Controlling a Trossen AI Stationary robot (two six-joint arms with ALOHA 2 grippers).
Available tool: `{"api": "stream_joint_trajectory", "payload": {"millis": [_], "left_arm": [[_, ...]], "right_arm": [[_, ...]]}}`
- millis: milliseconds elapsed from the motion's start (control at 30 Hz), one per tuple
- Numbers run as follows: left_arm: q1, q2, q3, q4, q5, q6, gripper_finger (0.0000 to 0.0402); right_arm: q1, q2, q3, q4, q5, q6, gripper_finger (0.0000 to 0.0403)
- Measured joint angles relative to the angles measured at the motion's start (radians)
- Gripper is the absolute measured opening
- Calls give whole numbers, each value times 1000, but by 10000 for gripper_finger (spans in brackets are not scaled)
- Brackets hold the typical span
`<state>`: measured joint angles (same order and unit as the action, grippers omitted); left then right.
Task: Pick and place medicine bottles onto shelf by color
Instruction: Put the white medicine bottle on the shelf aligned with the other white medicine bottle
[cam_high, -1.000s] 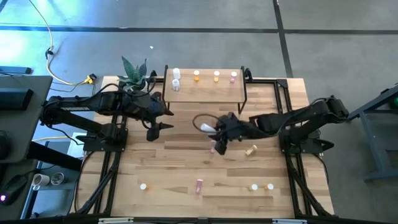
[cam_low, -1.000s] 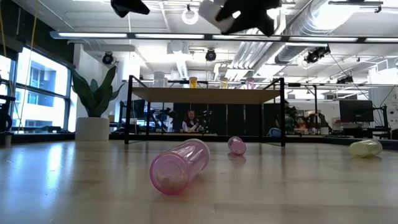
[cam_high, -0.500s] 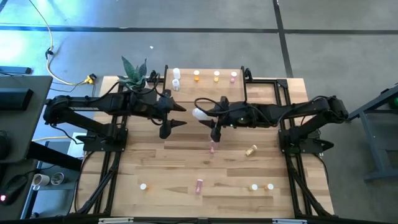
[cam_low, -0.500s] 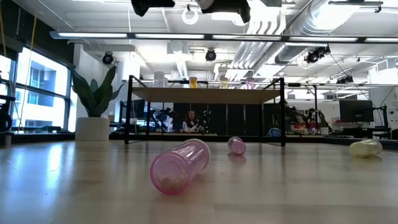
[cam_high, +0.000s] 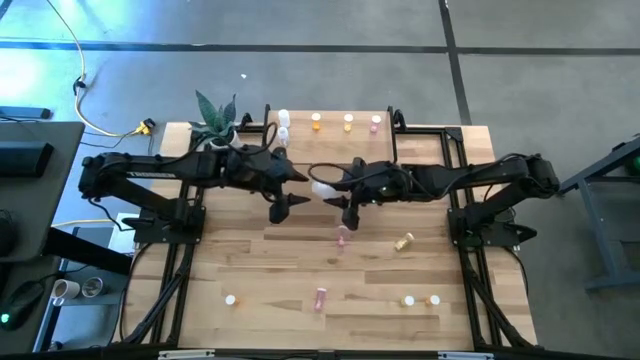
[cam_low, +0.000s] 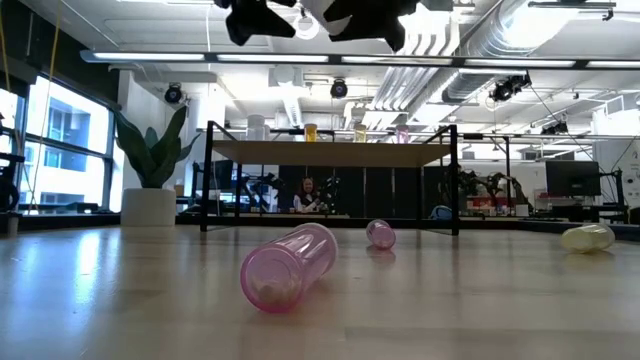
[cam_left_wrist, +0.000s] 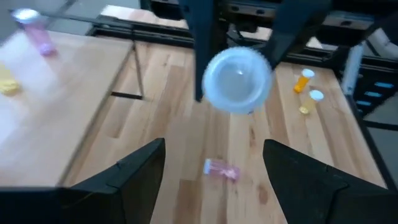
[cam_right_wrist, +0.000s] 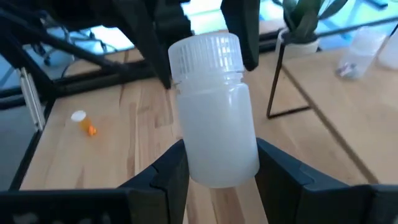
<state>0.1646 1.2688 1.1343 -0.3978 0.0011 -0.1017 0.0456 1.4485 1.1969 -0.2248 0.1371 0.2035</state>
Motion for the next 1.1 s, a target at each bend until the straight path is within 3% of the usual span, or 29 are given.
{"api": "stream_joint_trajectory", "payload": {"millis": [833,1100], "left_arm": [[-1,97,0,66,85,-81,261],[-1,97,0,54,118,-79,227]], "right_arm": [[1,83,-2,-40,-71,70,142],[1,83,-2,-40,-71,84,142]]}}
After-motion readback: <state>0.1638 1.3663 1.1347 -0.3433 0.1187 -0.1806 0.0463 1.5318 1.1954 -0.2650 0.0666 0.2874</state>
